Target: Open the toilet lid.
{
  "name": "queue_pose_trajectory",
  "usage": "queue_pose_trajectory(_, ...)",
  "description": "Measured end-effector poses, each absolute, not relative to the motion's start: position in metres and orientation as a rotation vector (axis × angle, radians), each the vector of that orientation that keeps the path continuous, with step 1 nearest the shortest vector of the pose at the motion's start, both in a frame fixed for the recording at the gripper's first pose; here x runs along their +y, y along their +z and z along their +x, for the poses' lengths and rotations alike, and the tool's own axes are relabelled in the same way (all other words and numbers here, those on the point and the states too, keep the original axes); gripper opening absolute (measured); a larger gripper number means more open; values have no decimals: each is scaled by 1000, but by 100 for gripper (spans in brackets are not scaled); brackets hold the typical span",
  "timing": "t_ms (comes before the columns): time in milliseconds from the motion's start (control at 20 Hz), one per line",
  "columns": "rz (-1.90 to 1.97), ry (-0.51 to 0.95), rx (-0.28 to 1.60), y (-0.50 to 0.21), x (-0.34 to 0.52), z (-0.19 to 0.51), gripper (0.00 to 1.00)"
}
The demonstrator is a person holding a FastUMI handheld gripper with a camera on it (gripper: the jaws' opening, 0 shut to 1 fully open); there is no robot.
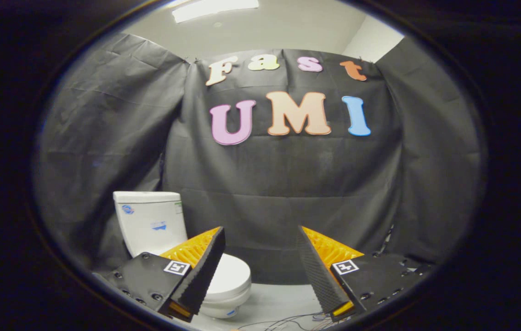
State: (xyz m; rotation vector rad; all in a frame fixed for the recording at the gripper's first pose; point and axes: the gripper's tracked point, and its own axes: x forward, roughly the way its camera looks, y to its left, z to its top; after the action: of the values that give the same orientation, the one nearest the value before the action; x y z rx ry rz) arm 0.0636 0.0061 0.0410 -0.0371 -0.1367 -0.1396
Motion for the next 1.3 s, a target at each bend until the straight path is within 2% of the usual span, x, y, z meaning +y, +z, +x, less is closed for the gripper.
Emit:
queue_pose_trajectory(250,41,-254,-281,70,19,82,96)
queue_pose_trajectory(550,213,-403,-428,80,19,90,90)
queue_pose_trajectory(900,337,-551,-454,45,19,86,81)
queue_pose_trajectory(1000,353,-643,-467,36,8,84,81)
queue_pose_trajectory(1300,449,-700,-535,13,23,80,81)
